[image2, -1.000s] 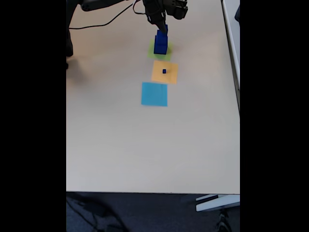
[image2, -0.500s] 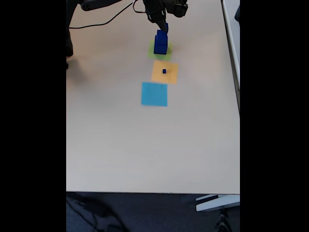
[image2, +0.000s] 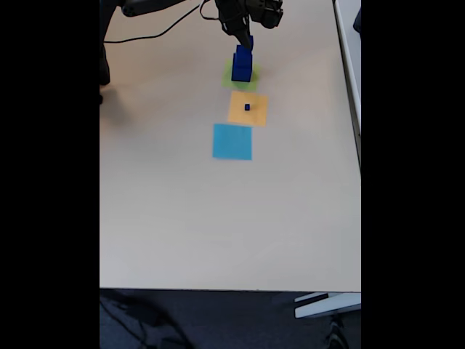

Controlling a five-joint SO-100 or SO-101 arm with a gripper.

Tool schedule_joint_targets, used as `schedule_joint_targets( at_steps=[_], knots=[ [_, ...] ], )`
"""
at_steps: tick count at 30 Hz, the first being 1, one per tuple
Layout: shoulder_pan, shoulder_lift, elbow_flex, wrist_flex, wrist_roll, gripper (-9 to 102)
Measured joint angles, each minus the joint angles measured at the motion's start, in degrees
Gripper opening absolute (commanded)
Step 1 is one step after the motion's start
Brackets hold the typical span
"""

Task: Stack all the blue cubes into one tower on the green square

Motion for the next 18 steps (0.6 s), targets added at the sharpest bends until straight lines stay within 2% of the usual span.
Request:
schedule_joint_targets(
  at_steps=[18],
  knots=[
    [0.00, -0.09, 1.76, 0.09, 0.09, 13]
  ],
)
